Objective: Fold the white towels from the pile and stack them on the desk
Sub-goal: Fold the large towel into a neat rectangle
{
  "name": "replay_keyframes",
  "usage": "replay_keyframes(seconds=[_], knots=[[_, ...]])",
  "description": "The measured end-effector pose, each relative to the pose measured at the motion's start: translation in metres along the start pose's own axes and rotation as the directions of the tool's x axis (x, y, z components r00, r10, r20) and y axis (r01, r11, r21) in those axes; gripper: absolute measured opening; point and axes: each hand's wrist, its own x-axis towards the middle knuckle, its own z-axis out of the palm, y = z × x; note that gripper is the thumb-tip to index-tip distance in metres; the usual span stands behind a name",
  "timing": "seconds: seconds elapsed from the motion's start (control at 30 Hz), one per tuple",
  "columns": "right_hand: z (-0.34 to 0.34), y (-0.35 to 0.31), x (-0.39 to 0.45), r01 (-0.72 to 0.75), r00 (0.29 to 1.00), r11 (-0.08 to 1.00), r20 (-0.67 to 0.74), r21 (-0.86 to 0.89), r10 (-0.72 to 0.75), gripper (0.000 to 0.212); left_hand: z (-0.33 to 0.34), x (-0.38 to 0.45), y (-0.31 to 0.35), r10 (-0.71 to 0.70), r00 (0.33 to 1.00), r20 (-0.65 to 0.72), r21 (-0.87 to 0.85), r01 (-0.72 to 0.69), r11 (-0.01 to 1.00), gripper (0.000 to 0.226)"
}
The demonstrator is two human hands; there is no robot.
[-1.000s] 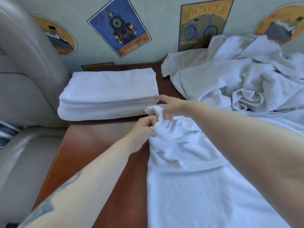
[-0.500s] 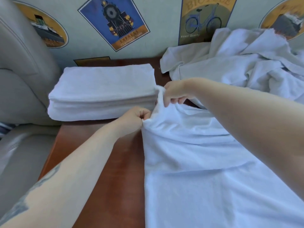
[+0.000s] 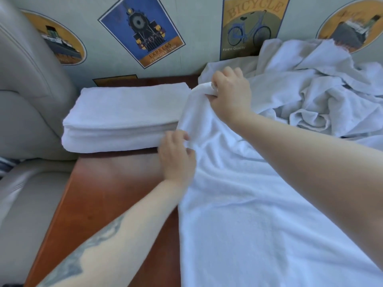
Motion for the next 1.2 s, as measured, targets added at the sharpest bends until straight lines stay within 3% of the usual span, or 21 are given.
replay_keyframes(seconds=[0.03, 0.07, 0.13, 0.23, 0.3, 0.37, 0.43, 0.47, 0.53, 0.63, 0.7, 0.83, 0.9, 0.93, 0.97, 1.0, 1.03, 1.07, 1.1, 1.13, 1.2], knots=[[-0.002, -0.001, 0.000, 0.025, 1.000, 1.000, -0.012, -0.014, -0.025, 0.015, 0.007, -0.014, 0.007, 0.053, 0.985, 0.166, -0.118, -0.033, 0.992, 0.028], [-0.004, -0.001, 0.000, 0.034, 0.999, 0.999, -0.002, 0.019, -0.034, 0.014, 0.013, -0.025, 0.012, 0.025, 0.922, 0.386, -0.196, 0.056, 0.979, 0.028], [-0.007, 0.000, -0.008, 0.034, 0.998, 0.988, 0.054, 0.152, -0.042, 0.016, 0.022, -0.036, 0.014, -0.160, 0.711, 0.684, -0.134, 0.339, 0.931, 0.044], [-0.012, 0.000, -0.039, 0.099, 0.991, 0.958, 0.064, 0.269, -0.120, 0.014, 0.018, -0.016, 0.020, -0.431, 0.555, 0.712, -0.189, 0.742, 0.643, 0.044], [-0.013, 0.000, -0.065, 0.167, 0.981, 0.962, 0.062, 0.215, -0.184, 0.009, 0.002, -0.004, 0.028, -0.450, 0.487, 0.748, -0.350, 0.866, 0.356, 0.022], [-0.012, -0.004, -0.090, 0.193, 0.974, 0.970, 0.088, 0.147, -0.208, 0.016, -0.017, -0.002, 0.039, -0.442, 0.425, 0.790, -0.437, 0.896, 0.082, 0.045], [-0.013, -0.012, -0.116, 0.204, 0.970, 0.966, 0.104, 0.160, -0.222, 0.024, -0.033, -0.011, 0.045, -0.331, 0.419, 0.846, -0.462, 0.885, -0.060, 0.074], [-0.015, -0.017, -0.130, 0.181, 0.976, 0.964, 0.082, 0.194, -0.200, 0.026, -0.039, -0.018, 0.046, -0.284, 0.414, 0.865, -0.450, 0.890, -0.074, 0.077], [-0.015, -0.027, -0.157, 0.093, 0.994, 0.956, 0.033, 0.277, -0.107, 0.025, -0.042, -0.036, 0.048, -0.313, 0.414, 0.855, -0.444, 0.896, -0.025, 0.055], [-0.010, -0.034, -0.195, -0.083, 0.988, 0.943, 0.150, 0.322, 0.035, 0.025, -0.033, -0.063, 0.051, -0.441, 0.423, 0.792, -0.480, 0.877, -0.020, 0.024], [-0.010, -0.025, -0.216, -0.165, 0.972, 0.937, 0.212, 0.308, 0.101, 0.028, -0.023, -0.079, 0.053, -0.460, 0.434, 0.774, -0.505, 0.863, -0.035, 0.023], [-0.020, 0.015, -0.238, -0.263, 0.959, 0.930, 0.180, 0.257, 0.221, 0.021, -0.015, -0.109, 0.059, -0.387, 0.488, 0.782, -0.571, 0.811, -0.130, 0.028], [-0.026, 0.036, -0.239, -0.496, 0.868, 0.786, 0.219, 0.370, 0.445, 0.015, -0.021, -0.120, 0.053, -0.359, 0.509, 0.782, -0.602, 0.766, -0.225, 0.025], [-0.030, 0.044, -0.237, -0.639, 0.764, 0.622, 0.282, 0.454, 0.580, 0.014, -0.025, -0.125, 0.048, -0.360, 0.515, 0.778, -0.614, 0.744, -0.263, 0.025], [-0.032, 0.051, -0.232, -0.756, 0.618, 0.366, 0.407, 0.543, 0.672, 0.013, -0.031, -0.131, 0.043, -0.370, 0.516, 0.773, -0.625, 0.723, -0.296, 0.027], [-0.033, 0.057, -0.226, -0.808, 0.461, 0.039, 0.590, 0.588, 0.662, 0.015, -0.036, -0.136, 0.039, -0.383, 0.518, 0.765, -0.637, 0.698, -0.328, 0.031], [-0.033, 0.061, -0.220, -0.780, 0.346, -0.287, 0.765, 0.556, 0.543, 0.021, -0.041, -0.142, 0.036, -0.389, 0.523, 0.759, -0.648, 0.672, -0.360, 0.035], [-0.033, 0.064, -0.215, -0.694, 0.296, -0.540, 0.872, 0.476, 0.389, 0.030, -0.045, -0.148, 0.034, -0.390, 0.532, 0.751, -0.658, 0.650, -0.380, 0.037], [-0.033, 0.066, -0.213, -0.596, 0.293, -0.694, 0.914, 0.404, 0.280, 0.037, -0.049, -0.153, 0.035, -0.390, 0.542, 0.744, -0.667, 0.637, -0.387, 0.035], [-0.032, 0.068, -0.211, -0.524, 0.304, -0.766, 0.922, 0.371, 0.239, 0.040, -0.053, -0.159, 0.035, -0.397, 0.550, 0.735, -0.677, 0.629, -0.382, 0.033], [-0.034, 0.072, -0.208, -0.511, 0.291, -0.761, 0.913, 0.400, 0.285, 0.040, -0.055, -0.167, 0.038, -0.421, 0.568, 0.707, -0.705, 0.605, -0.369, 0.031]])
